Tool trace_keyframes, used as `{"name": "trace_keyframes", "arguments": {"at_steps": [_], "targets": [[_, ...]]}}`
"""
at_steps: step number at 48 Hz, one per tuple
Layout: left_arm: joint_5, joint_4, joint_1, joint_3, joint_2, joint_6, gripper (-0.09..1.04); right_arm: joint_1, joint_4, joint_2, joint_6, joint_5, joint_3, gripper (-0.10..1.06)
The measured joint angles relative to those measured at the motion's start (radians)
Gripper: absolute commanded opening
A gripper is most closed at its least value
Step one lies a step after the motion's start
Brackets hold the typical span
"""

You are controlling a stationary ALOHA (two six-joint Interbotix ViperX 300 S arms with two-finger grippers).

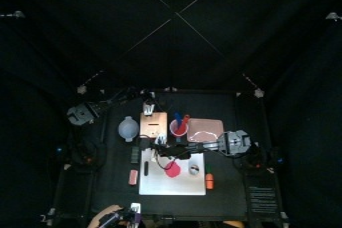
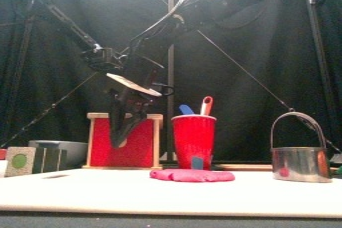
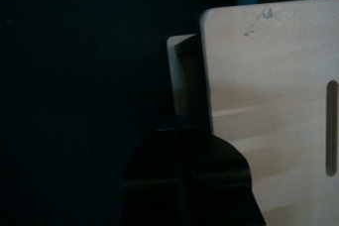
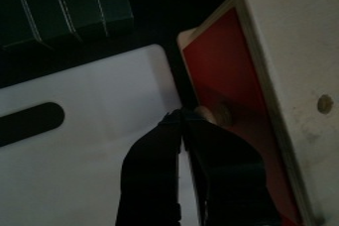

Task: Get the cutter from the drawer then cut the dough then place the extra dough in the bowl
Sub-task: Cut the dough

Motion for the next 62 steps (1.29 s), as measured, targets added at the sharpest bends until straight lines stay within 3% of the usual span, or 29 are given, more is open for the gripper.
{"name": "trace_keyframes", "arguments": {"at_steps": [18, 62], "targets": [[-0.002, 0.008, 0.003, 0.000, 0.002, 0.000, 0.29, -0.025, -0.017, 0.011, 0.002, -0.015, -0.011, 0.16], [-0.020, 0.008, 0.006, 0.000, 0.000, -0.020, 0.29, -0.021, 0.000, 0.015, 0.003, -0.018, -0.017, 0.16]]}}
